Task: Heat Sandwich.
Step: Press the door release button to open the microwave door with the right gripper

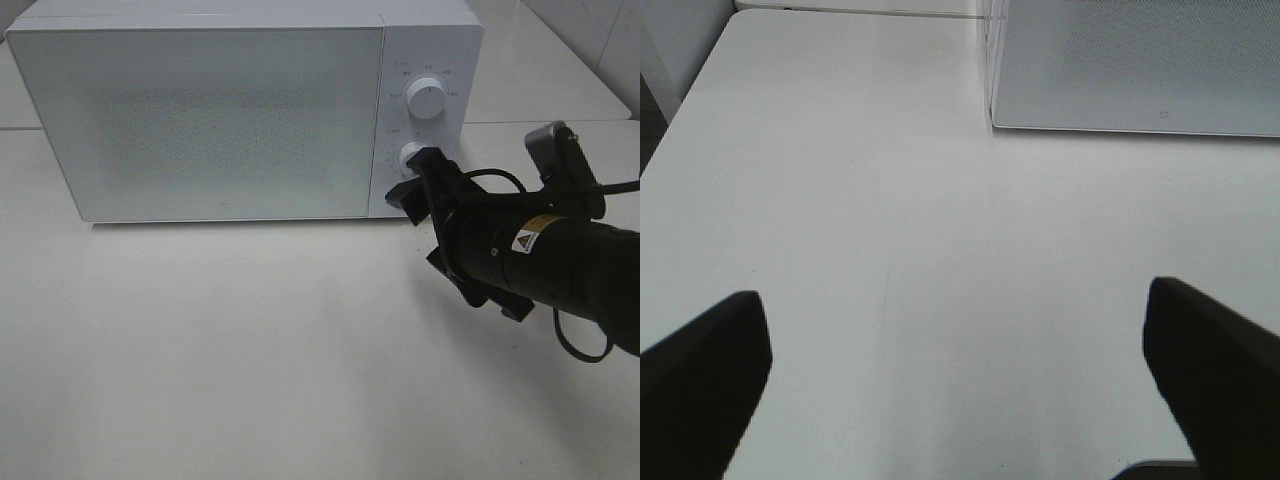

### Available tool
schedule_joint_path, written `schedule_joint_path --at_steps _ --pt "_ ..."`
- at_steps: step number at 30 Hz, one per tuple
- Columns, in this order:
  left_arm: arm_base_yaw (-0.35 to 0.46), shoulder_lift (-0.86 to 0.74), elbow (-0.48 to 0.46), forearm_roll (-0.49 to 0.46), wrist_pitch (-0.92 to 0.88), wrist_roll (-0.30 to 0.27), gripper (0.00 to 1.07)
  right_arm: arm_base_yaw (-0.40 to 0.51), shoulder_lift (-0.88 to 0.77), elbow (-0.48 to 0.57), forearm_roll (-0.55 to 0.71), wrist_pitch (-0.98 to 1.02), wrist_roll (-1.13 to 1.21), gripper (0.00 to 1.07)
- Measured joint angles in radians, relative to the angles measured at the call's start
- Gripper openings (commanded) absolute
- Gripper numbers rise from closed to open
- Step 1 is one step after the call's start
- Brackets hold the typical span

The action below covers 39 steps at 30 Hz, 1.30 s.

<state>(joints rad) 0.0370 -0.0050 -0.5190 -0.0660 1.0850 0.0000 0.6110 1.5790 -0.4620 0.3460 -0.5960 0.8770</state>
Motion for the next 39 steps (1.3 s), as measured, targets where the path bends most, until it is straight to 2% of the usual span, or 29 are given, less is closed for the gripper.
schedule_joint_path --at_steps 1,4,5,7,14,19,24,32,39 --pt "0.0 0.0 0.0 0.0 0.0 0.0 0.96 0.0 -0.034 -0.013 0.0 0.099 -0.105 0.76" --pt "0.0 0.0 0.0 0.0 0.0 0.0 0.96 0.0 -0.064 -0.034 0.0 0.185 -0.212 0.76" --pt "0.0 0.0 0.0 0.0 0.0 0.0 0.96 0.0 -0.089 -0.061 0.0 0.281 -0.326 0.76" --pt "0.0 0.0 0.0 0.0 0.0 0.0 0.96 0.0 -0.1 -0.073 0.0 0.32 -0.38 0.76" --pt "0.0 0.0 0.0 0.0 0.0 0.0 0.96 0.0 -0.146 -0.157 -0.012 0.67 -0.679 0.76" --pt "0.0 0.0 0.0 0.0 0.0 0.0 0.96 0.0 -0.168 -0.182 -0.067 0.846 -0.76 0.76" --pt "0.0 0.0 0.0 0.0 0.0 0.0 0.96 0.0 -0.212 -0.192 -0.14 0.937 -0.768 0.76" --pt "0.0 0.0 0.0 0.0 0.0 0.0 0.96 0.0 -0.404 -0.195 -0.25 1.124 -0.769 0.76" --pt "0.0 0.0 0.0 0.0 0.0 0.0 0.96 0.0 -0.557 -0.195 -0.293 1.255 -0.769 0.76"
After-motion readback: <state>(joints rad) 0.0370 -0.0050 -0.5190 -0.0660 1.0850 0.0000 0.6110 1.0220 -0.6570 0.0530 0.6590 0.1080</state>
